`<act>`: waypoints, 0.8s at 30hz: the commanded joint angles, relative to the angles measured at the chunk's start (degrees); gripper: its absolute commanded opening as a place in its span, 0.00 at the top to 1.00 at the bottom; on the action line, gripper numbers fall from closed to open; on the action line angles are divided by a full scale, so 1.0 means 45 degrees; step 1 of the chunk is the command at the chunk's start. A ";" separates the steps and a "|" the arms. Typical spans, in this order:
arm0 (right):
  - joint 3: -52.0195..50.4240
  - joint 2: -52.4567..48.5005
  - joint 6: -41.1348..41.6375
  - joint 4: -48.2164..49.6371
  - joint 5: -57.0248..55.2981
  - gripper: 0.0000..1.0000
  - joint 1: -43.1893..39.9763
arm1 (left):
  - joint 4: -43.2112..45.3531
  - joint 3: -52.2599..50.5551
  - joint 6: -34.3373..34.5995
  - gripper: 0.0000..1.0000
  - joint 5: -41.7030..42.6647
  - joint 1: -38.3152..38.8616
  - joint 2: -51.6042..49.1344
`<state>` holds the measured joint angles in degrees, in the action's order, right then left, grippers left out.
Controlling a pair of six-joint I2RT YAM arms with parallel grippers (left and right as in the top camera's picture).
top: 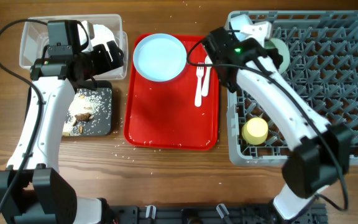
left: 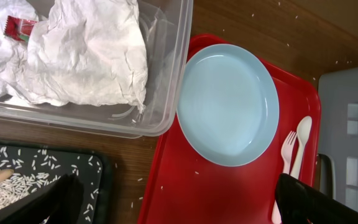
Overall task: Sort waste into correct bins and load items into the dishwasher rack
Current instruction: 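Grasp the light-blue cup with the right gripper and carry it to the rack, then set the light-blue cup in the rack and release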
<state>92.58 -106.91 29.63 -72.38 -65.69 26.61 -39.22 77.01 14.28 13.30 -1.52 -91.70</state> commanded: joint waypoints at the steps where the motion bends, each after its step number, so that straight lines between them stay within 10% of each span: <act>1: -0.0083 -0.0918 -0.0257 0.0306 -0.0690 0.96 -0.0248 | 0.0034 0.0058 -0.0073 0.00 -0.0073 -0.0049 0.0087; 17: -0.0078 -0.1302 -0.1559 0.1161 0.3832 0.93 0.0107 | 0.0034 0.0058 -0.0073 0.00 -0.0078 -0.0049 0.0087; 21: 0.0223 -0.0627 -0.1574 0.1010 0.4857 0.45 0.0359 | 0.0034 0.0058 -0.0073 0.00 -0.0078 -0.0049 0.0087; 24: 0.0787 0.0316 -0.1598 0.1156 0.6431 0.27 0.0359 | 0.0034 0.0053 -0.0073 0.00 -0.0078 -0.0049 0.0087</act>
<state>92.44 -110.85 22.52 -68.01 -46.26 28.14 -39.22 77.01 14.26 13.30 -1.52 -91.70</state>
